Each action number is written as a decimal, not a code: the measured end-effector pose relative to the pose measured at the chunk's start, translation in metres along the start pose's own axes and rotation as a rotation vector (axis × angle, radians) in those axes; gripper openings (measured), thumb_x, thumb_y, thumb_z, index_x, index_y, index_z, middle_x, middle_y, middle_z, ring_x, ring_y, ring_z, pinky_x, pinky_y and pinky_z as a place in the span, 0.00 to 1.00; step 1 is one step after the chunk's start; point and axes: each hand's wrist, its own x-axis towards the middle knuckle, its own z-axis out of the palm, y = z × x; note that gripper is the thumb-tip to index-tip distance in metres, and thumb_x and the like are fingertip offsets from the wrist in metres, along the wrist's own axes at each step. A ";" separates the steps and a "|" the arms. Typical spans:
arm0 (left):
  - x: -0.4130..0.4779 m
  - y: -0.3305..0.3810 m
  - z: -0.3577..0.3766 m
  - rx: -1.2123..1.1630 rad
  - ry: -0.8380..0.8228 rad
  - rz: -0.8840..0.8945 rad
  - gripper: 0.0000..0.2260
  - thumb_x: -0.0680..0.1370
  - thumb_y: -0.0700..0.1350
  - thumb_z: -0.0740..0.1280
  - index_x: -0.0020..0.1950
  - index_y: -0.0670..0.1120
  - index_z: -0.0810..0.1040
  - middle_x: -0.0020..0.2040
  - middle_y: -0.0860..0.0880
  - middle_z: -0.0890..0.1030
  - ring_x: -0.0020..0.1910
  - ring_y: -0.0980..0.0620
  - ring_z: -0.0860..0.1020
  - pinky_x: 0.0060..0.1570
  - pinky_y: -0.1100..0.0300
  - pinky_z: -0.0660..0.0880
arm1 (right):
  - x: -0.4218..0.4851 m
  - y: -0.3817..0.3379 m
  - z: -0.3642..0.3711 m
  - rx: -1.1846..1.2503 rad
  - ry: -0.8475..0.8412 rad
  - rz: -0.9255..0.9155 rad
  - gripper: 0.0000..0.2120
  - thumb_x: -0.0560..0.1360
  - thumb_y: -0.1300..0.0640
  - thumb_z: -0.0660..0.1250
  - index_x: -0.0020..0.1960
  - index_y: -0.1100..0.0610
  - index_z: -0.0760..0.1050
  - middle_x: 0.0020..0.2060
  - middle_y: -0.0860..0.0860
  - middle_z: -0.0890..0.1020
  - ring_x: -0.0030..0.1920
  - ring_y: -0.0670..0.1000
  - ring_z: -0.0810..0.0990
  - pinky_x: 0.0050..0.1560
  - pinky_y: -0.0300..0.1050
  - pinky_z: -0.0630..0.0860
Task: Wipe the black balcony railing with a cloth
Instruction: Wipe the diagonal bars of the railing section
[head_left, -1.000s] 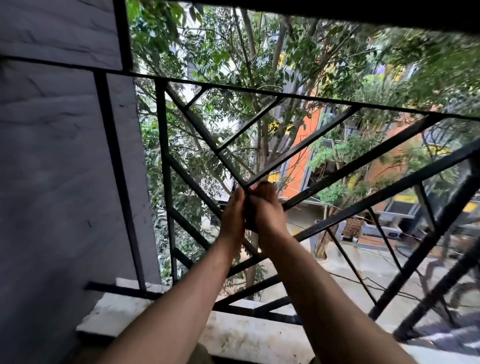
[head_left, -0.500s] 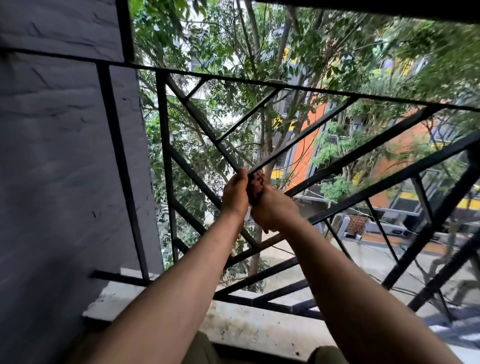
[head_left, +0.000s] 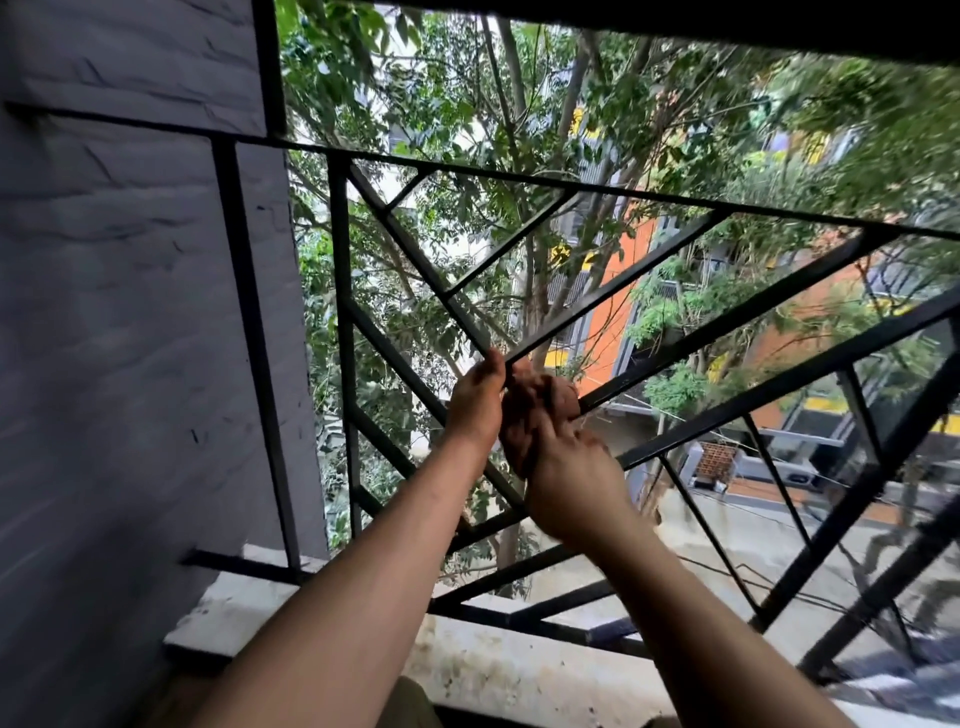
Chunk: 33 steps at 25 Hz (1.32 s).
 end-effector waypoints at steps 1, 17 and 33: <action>0.001 -0.001 0.000 -0.021 -0.020 0.012 0.21 0.84 0.59 0.56 0.56 0.48 0.84 0.51 0.50 0.86 0.54 0.50 0.82 0.61 0.49 0.77 | -0.017 -0.003 0.001 -0.086 -0.019 -0.023 0.32 0.78 0.54 0.60 0.80 0.54 0.55 0.73 0.59 0.69 0.56 0.64 0.79 0.49 0.52 0.76; 0.005 -0.002 -0.012 -0.183 -0.100 -0.028 0.11 0.83 0.51 0.62 0.58 0.47 0.80 0.55 0.43 0.84 0.51 0.49 0.82 0.52 0.49 0.78 | 0.046 -0.020 -0.023 0.932 0.220 0.050 0.08 0.86 0.57 0.58 0.54 0.57 0.76 0.42 0.54 0.81 0.37 0.46 0.81 0.38 0.48 0.80; 0.005 0.010 0.019 0.094 0.261 0.219 0.14 0.86 0.51 0.58 0.50 0.45 0.77 0.39 0.48 0.84 0.34 0.56 0.81 0.33 0.64 0.72 | 0.040 0.055 -0.094 -0.072 0.593 -0.077 0.23 0.73 0.64 0.62 0.68 0.56 0.73 0.63 0.58 0.78 0.48 0.62 0.79 0.41 0.52 0.76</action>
